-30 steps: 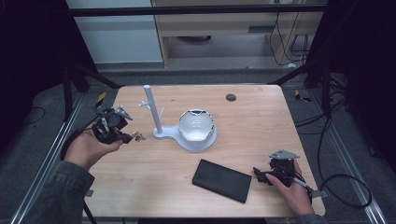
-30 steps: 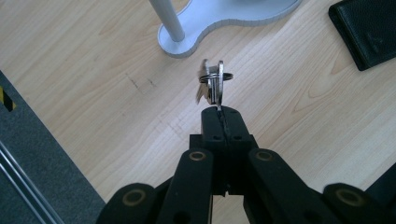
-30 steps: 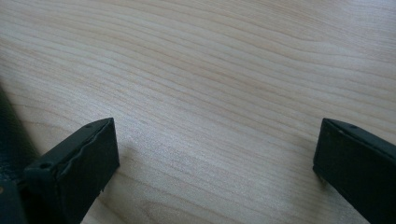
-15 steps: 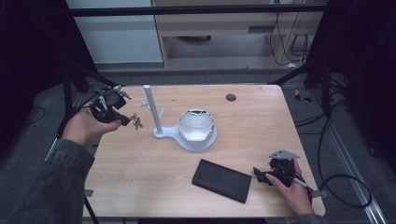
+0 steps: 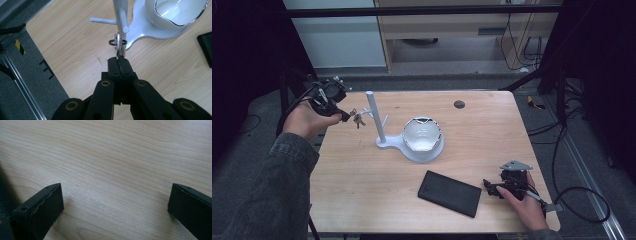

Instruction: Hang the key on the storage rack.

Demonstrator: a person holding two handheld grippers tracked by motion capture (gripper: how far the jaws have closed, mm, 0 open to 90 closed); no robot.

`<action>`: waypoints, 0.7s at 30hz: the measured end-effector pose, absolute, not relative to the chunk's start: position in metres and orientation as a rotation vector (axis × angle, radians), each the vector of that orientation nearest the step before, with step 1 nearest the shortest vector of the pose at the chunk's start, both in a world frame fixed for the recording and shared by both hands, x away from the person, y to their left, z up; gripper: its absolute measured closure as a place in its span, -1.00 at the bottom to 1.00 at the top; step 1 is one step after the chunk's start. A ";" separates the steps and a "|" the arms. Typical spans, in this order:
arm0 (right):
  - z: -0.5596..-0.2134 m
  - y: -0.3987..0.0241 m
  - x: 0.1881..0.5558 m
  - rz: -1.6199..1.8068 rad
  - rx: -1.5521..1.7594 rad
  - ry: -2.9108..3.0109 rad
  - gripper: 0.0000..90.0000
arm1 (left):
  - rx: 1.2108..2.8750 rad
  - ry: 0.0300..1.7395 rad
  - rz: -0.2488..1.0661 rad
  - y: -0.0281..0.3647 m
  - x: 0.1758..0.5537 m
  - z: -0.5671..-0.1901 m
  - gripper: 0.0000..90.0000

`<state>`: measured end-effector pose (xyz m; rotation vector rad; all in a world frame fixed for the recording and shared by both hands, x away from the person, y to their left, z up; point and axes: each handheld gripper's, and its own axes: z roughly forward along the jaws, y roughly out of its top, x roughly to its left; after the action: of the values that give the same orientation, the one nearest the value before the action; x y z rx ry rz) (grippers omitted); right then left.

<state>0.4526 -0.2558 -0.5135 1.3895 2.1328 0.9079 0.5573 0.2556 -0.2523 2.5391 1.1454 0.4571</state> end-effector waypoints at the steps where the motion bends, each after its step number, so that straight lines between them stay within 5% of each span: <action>1: -0.514 -0.256 0.453 0.908 1.388 2.133 -0.99 | 2.540 1.145 0.457 0.256 0.558 -0.253 1.00; 21: -0.513 -0.256 0.453 0.908 1.390 2.133 -0.99 | 2.540 1.124 0.450 0.252 0.559 -0.251 1.00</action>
<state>0.4526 -0.2557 -0.5135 1.3896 2.1327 0.9078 0.5595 0.2524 -0.2509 2.5401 1.1236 0.4502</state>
